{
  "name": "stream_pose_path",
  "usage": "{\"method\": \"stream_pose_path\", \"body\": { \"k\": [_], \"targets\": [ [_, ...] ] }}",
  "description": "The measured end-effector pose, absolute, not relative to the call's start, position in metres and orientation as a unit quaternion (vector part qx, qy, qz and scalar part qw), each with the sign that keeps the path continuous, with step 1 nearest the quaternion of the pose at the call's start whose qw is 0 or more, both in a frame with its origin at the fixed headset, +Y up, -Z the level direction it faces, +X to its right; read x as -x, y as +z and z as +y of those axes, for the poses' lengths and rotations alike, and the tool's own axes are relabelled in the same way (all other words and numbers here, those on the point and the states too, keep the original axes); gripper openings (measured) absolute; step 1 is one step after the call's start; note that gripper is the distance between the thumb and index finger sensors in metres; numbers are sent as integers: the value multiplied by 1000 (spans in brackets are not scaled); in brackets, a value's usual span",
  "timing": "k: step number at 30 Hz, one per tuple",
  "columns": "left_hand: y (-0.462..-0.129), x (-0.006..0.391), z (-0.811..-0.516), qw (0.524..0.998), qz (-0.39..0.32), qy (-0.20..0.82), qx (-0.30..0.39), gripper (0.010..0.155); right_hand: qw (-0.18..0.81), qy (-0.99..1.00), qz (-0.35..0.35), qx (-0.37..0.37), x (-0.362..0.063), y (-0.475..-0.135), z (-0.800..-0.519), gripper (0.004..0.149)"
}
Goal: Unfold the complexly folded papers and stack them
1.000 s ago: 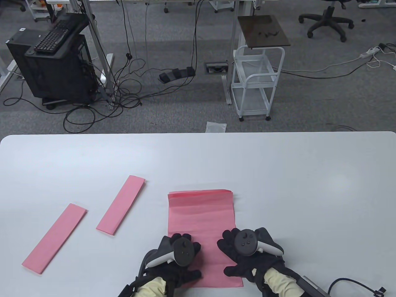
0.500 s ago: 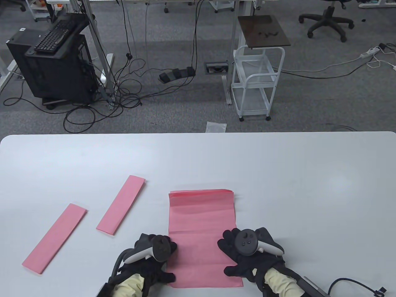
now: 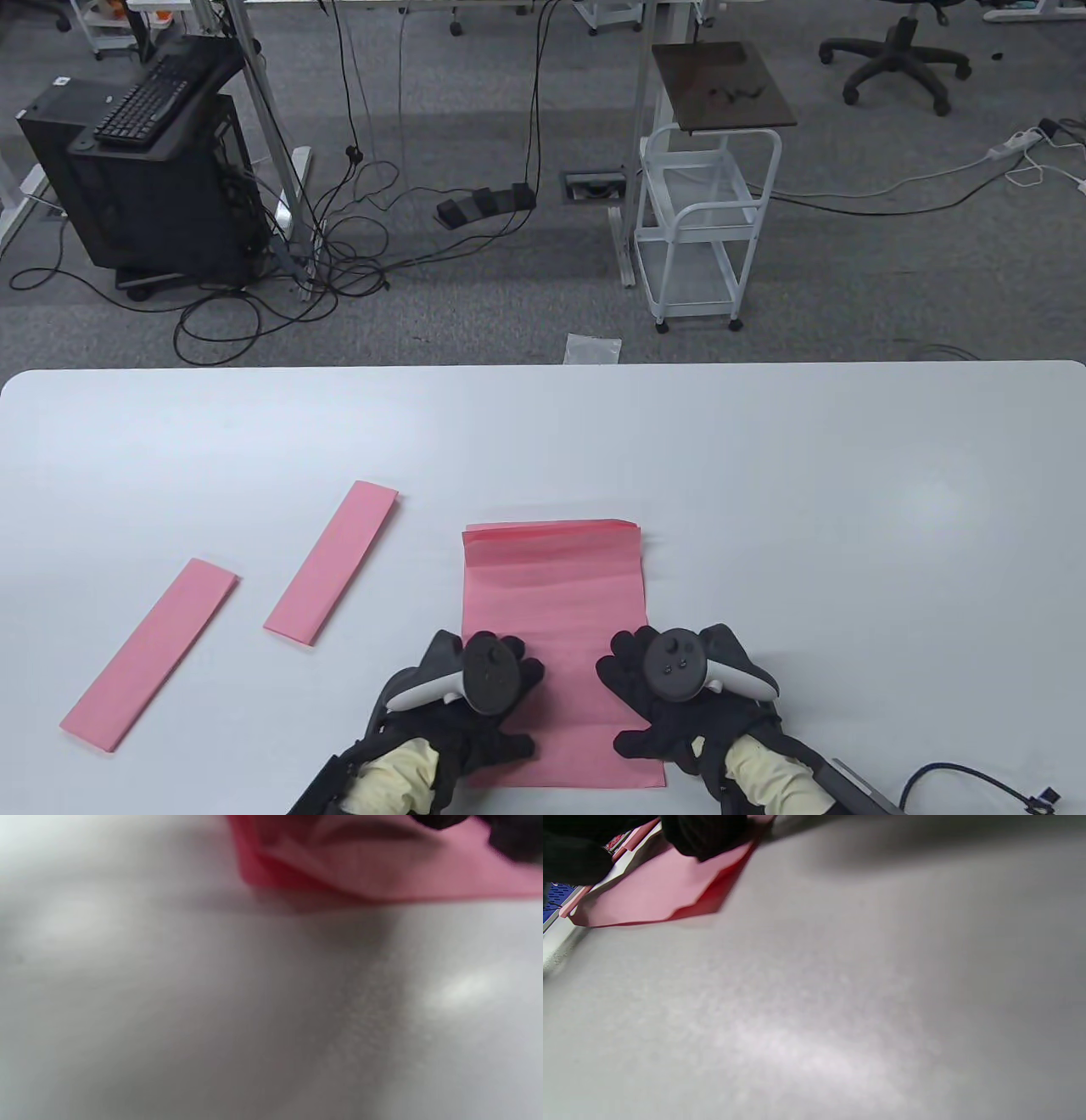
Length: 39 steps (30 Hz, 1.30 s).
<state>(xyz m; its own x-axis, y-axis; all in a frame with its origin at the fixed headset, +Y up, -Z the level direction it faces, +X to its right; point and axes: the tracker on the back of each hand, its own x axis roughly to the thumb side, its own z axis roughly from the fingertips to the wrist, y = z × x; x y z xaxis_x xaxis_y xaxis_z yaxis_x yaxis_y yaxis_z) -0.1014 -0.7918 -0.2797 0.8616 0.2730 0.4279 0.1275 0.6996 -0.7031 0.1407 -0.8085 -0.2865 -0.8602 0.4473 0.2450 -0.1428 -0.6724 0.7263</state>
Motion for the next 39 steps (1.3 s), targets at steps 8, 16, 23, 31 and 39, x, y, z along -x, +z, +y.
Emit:
{"method": "stream_pose_path", "body": {
  "k": [8, 16, 23, 31, 39],
  "targets": [
    [-317, 139, -801, 916, -152, 51, 368, 75, 166, 891, 370, -205, -141, -286, -808, 77],
    [-330, 169, -800, 919, -99, 81, 372, 69, 165, 891, 370, -205, -141, -286, -808, 77],
    [-324, 130, -778, 940, -176, 20, 291, 72, 165, 891, 371, -205, -141, -287, -808, 77],
    [-334, 89, -799, 897, -246, 24, 366, 72, 167, 889, 373, -205, -141, -286, -808, 77],
    [-395, 107, -800, 928, -135, 59, 341, 71, 166, 889, 373, -205, -141, -286, -808, 77]
  ]
}}
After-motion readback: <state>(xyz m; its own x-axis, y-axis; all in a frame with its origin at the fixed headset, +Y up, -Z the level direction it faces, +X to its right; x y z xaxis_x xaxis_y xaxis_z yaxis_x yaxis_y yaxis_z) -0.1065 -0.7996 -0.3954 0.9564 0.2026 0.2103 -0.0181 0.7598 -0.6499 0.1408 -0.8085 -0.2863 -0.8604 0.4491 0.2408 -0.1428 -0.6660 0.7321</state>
